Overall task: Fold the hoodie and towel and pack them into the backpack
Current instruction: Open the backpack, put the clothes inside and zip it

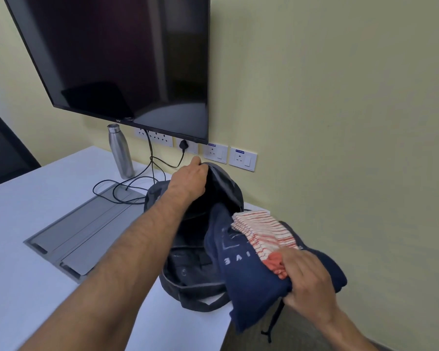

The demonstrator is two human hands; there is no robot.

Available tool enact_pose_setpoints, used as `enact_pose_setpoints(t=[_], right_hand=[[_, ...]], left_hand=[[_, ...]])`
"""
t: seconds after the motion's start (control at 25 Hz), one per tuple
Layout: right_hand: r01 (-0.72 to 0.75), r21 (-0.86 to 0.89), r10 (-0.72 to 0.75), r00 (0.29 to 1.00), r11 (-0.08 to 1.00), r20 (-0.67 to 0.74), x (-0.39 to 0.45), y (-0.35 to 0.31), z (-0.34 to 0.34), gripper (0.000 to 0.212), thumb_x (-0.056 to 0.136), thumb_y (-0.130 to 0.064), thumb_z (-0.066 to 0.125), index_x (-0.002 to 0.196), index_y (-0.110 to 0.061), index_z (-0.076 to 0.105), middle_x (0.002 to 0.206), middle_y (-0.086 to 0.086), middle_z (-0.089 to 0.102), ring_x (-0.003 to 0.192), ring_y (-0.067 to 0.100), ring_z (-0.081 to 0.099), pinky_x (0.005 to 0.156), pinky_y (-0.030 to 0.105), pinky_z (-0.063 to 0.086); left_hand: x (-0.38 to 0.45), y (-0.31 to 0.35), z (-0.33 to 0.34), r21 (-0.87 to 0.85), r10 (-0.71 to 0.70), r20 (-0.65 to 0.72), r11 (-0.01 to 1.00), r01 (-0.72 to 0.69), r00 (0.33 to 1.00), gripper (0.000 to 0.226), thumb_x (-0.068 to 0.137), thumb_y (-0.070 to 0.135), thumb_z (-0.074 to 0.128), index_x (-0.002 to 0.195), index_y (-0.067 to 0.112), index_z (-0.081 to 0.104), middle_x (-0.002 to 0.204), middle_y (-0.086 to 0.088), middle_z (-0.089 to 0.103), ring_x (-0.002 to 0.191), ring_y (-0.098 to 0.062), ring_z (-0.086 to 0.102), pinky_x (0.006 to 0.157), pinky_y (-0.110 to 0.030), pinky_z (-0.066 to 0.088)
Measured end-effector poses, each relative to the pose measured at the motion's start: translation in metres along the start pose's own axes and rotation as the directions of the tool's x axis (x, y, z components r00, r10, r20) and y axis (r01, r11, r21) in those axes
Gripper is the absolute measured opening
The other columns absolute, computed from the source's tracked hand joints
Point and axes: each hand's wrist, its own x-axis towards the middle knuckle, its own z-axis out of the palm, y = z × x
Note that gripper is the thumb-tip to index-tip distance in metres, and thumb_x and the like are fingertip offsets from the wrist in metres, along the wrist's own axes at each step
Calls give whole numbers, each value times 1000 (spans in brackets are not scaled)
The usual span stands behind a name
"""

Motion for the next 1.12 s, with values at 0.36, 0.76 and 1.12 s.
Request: enact_pose_setpoints(t=[0.36, 0.76, 1.12], right_hand=[[206, 72, -213, 971, 976, 111, 56, -57, 38, 57, 57, -9, 66, 114, -10, 65, 110, 7, 69, 101, 26, 65, 94, 40, 53], [81, 93, -114, 887, 992, 448, 60, -69, 57, 81, 38, -25, 86, 115, -20, 60, 104, -3, 69, 94, 19, 66, 87, 35, 55], [125, -77, -54, 797, 989, 602, 86, -98, 72, 73, 66, -27, 77, 131, -19, 45, 114, 5, 66, 101, 28, 62, 91, 41, 42]], left_hand=[[13, -6, -11, 8, 111, -11, 994, -111, 994, 50, 84, 2, 62, 131, 12, 51, 127, -6, 41, 94, -33, 60, 79, -48, 55], [11, -19, -11, 26, 138, -42, 990, -137, 990, 50, 84, 3, 63, 131, 16, 51, 126, -4, 44, 103, -30, 58, 81, -50, 56], [-3, -9, -20, 118, 249, -67, 964, -240, 966, 53, 87, 9, 66, 135, 23, 50, 131, 1, 46, 106, -25, 56, 65, -38, 50]])
